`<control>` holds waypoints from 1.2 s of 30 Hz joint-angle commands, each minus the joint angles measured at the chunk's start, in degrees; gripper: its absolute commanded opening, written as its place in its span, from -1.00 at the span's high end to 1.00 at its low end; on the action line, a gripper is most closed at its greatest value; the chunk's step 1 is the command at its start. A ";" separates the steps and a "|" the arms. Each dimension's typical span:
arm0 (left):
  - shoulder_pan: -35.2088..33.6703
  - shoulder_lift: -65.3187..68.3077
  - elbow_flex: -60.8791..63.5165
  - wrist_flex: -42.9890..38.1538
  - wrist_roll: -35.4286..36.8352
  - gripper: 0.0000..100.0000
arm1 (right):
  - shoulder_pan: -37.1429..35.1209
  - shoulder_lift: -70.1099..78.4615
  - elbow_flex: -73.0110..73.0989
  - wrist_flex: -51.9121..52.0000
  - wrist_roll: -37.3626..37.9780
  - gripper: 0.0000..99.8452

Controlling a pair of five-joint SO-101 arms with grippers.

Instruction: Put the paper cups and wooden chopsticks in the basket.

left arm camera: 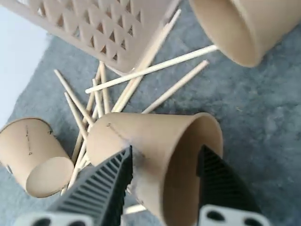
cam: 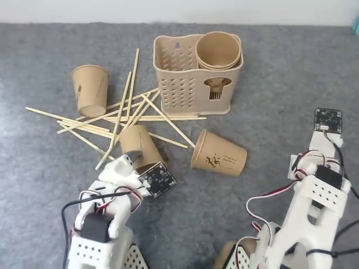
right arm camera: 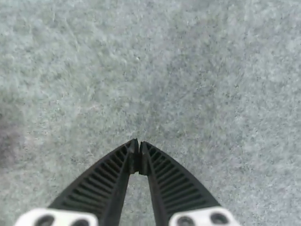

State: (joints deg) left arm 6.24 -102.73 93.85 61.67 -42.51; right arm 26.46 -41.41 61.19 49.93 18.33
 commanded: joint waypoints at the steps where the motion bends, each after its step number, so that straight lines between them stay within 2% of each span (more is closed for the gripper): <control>1: -1.85 -1.32 2.95 -9.67 -0.44 0.70 | 0.31 -1.80 -0.62 -1.27 0.35 0.98; 5: -1.32 -1.41 2.68 -13.80 0.44 0.99 | 0.31 -1.80 -0.53 -1.27 0.18 0.98; 11: -0.97 -1.41 2.59 -14.77 3.60 0.98 | 0.40 -1.80 1.67 -3.65 0.35 0.98; 16: -0.97 -1.41 -0.13 -13.98 11.16 0.98 | 0.57 -1.80 2.20 -3.74 0.70 0.98; 20: -1.05 -1.23 -2.51 -13.71 12.92 0.98 | 0.66 -1.80 2.20 -3.47 0.70 0.98; 25: -3.60 -1.05 -10.07 -11.52 25.58 0.98 | 0.66 -1.80 2.37 -3.21 0.79 0.98; 30: -3.25 -0.44 -21.05 -3.96 34.29 0.98 | -0.84 -1.80 3.52 -2.59 0.79 0.98; 33: -3.25 5.98 -27.91 -1.85 38.42 0.98 | -1.54 -1.80 4.75 -2.68 0.79 0.98; 36: -3.25 18.46 -36.00 -1.14 42.46 0.98 | -2.68 -1.80 6.68 -3.21 0.79 0.98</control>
State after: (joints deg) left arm 2.90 -94.90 66.95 60.00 -4.00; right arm 25.23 -41.41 67.43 47.30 18.33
